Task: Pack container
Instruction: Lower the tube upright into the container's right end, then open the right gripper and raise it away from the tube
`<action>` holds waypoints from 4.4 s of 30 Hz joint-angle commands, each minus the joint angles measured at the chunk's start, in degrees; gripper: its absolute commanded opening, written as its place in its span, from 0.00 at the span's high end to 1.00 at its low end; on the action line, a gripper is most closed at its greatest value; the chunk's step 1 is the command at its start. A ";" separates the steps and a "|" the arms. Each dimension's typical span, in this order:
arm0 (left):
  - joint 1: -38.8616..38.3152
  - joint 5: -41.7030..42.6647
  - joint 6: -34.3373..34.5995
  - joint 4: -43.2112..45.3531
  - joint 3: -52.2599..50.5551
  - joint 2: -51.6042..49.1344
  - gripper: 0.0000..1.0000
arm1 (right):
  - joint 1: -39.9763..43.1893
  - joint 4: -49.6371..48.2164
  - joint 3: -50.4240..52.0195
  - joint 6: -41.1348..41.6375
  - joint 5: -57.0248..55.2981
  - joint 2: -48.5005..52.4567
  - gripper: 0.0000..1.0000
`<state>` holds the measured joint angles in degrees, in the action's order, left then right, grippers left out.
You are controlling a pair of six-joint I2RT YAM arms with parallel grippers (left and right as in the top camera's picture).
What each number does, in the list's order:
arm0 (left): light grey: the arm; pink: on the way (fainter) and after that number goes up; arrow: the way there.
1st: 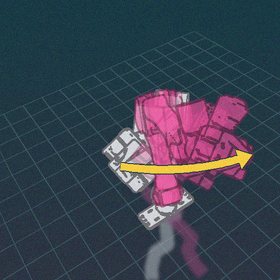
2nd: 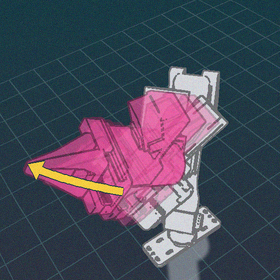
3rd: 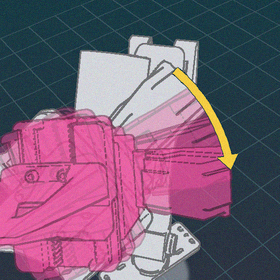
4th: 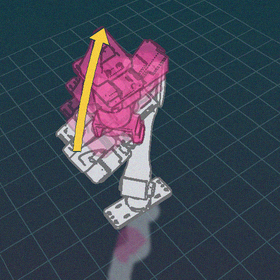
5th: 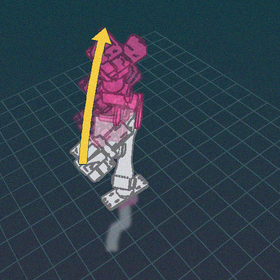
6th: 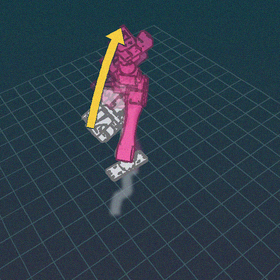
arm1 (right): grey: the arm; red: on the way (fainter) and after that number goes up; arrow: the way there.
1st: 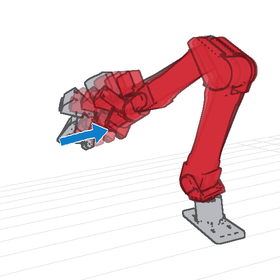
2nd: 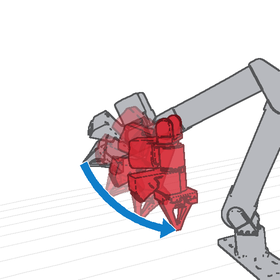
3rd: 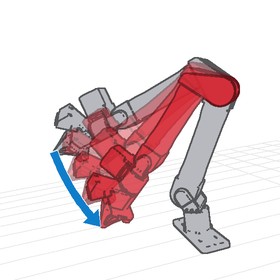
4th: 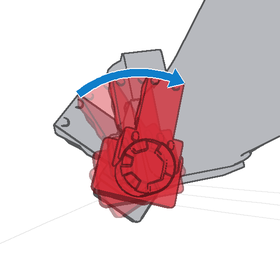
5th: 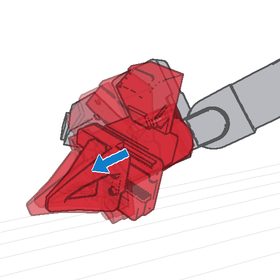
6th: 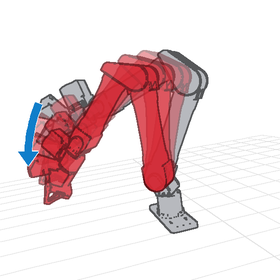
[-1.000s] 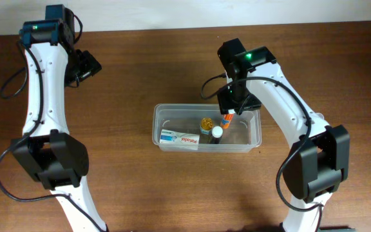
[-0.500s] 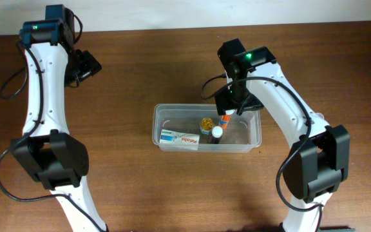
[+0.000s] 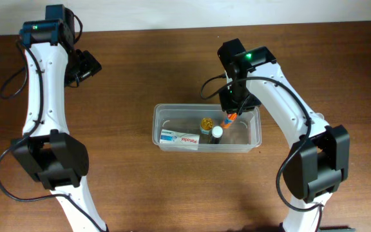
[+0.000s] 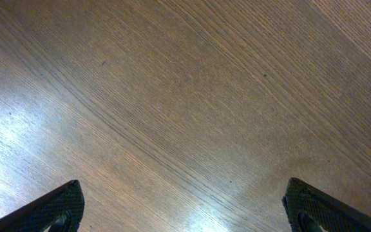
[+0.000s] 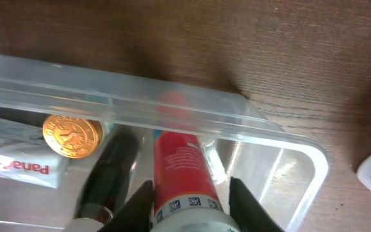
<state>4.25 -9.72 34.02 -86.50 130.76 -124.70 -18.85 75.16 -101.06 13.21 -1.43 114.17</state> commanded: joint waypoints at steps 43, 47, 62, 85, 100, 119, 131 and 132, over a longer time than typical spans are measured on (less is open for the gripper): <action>0.15 -0.63 -0.68 -0.11 0.63 1.62 0.01 | -0.26 0.72 0.28 -0.04 -0.35 -0.52 0.43; 0.15 -0.63 -0.68 -0.11 0.63 1.62 0.01 | -0.26 0.72 0.28 -0.04 -0.35 -0.52 0.39; 0.15 -0.63 -0.68 -0.13 0.63 1.62 0.01 | -0.26 0.70 0.28 -0.07 -0.37 -0.52 0.46; 0.15 -0.63 -0.68 -0.13 0.63 1.62 0.01 | -0.26 0.72 0.28 -0.07 -0.37 -0.52 0.43; 0.15 -0.63 -0.68 -0.13 0.63 1.62 0.01 | 2.62 2.62 -3.65 -0.09 -0.31 -0.92 0.43; 0.15 -0.63 -0.68 -0.13 0.63 1.62 0.01 | 4.79 11.13 -19.37 -2.27 2.89 -2.62 0.48; 0.15 -0.63 -0.68 -0.11 0.63 1.62 0.00 | 19.26 22.18 -32.33 -4.92 2.27 -14.82 0.47; 0.15 -0.63 -0.68 -0.13 0.63 1.62 0.01 | 20.57 22.18 -31.95 -5.16 2.27 -15.98 0.45</action>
<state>4.25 -9.72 34.02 -86.56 130.76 -124.70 -1.69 96.97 -132.66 9.61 0.91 103.02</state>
